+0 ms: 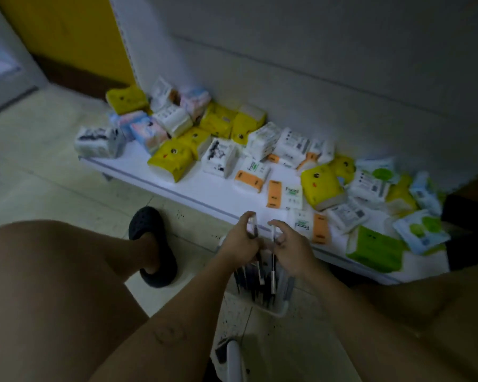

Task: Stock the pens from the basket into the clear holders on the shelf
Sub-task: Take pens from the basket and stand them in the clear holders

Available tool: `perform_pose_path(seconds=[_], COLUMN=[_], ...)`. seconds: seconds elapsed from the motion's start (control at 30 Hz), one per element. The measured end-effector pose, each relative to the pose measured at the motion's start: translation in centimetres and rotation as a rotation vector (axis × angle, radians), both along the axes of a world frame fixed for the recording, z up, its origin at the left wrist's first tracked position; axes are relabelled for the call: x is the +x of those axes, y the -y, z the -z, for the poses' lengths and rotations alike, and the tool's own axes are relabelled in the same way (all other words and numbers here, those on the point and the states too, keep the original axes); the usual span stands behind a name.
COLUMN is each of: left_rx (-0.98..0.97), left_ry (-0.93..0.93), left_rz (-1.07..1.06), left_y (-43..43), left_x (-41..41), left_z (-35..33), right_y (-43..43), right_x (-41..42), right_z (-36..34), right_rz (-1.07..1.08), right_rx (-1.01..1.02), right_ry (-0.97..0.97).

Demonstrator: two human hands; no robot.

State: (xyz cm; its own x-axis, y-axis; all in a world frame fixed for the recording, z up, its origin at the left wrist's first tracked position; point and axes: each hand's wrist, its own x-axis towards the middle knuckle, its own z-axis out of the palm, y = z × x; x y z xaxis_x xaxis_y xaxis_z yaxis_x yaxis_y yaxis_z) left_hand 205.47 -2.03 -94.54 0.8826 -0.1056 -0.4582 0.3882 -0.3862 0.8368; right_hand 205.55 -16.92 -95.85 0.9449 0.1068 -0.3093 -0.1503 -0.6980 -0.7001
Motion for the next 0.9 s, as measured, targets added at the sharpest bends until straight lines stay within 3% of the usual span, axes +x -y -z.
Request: perform_pose_path(seconds=[0.37,0.6,0.9], left_rx=[-0.149,-0.277,-0.398], left_ry=[0.336,0.446,0.74], left_rz=[-0.042,0.033,0.127], left_y=[4.3,7.3,11.5], left_x=[1.3,1.7,0.4], left_z=[-9.2,-16.2,-26.0], right_y=[3.7,7.1,11.1], right_x=[-0.7,-2.0,-3.6], right_z=[-10.2,-17.1,-26.1], right_rz=[0.168,0.21,0.285], right_rx=[0.115,0.204,0.284], right_ry=[0.343,0.501,0.721])
